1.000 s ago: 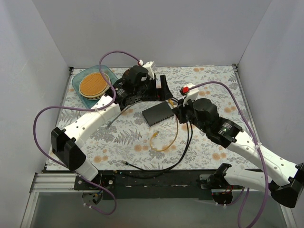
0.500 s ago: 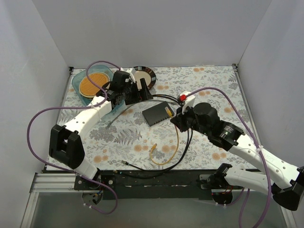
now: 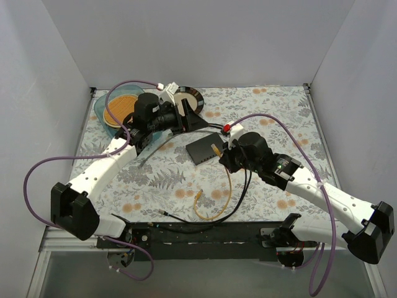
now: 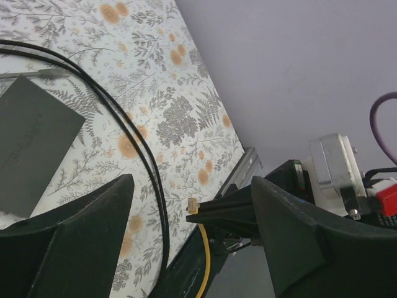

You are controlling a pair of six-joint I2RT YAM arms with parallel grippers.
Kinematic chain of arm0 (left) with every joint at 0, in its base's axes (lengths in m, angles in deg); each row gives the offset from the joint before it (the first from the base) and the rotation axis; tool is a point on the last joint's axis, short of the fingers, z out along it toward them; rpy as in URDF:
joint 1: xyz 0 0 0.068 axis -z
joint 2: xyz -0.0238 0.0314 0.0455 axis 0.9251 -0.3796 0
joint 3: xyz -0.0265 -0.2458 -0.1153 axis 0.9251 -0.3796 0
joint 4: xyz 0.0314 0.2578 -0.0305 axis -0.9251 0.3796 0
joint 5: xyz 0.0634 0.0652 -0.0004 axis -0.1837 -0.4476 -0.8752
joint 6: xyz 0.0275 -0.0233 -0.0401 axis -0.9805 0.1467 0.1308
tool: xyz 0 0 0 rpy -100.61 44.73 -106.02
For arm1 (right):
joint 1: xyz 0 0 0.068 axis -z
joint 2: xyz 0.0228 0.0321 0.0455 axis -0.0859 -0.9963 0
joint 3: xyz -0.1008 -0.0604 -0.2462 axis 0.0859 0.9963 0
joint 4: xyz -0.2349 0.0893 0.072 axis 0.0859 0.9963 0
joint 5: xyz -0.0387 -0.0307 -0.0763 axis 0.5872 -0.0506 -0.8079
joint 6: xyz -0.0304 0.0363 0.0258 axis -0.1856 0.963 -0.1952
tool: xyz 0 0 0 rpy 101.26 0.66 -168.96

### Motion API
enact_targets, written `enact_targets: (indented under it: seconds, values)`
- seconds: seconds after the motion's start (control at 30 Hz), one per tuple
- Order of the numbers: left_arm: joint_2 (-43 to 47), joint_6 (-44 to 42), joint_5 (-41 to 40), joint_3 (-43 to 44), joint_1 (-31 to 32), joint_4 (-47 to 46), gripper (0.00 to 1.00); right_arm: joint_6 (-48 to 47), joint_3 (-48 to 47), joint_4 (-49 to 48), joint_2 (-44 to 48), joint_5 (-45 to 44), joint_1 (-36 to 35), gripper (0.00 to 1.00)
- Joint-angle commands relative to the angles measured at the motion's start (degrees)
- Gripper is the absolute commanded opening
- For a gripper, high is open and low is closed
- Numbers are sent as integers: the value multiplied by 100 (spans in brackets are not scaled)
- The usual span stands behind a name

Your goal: Insert the plug into the switch port

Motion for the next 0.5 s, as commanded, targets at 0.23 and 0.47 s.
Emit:
enact_targets:
  seconds: [0.23,0.47]
  values:
    - [-270,-227,152,243,678,-130,65,244,-223,-326,17,-72,3,1]
    - [-473,-377,47,411,907,37,59,394,-197,-326,139,-195,3,1]
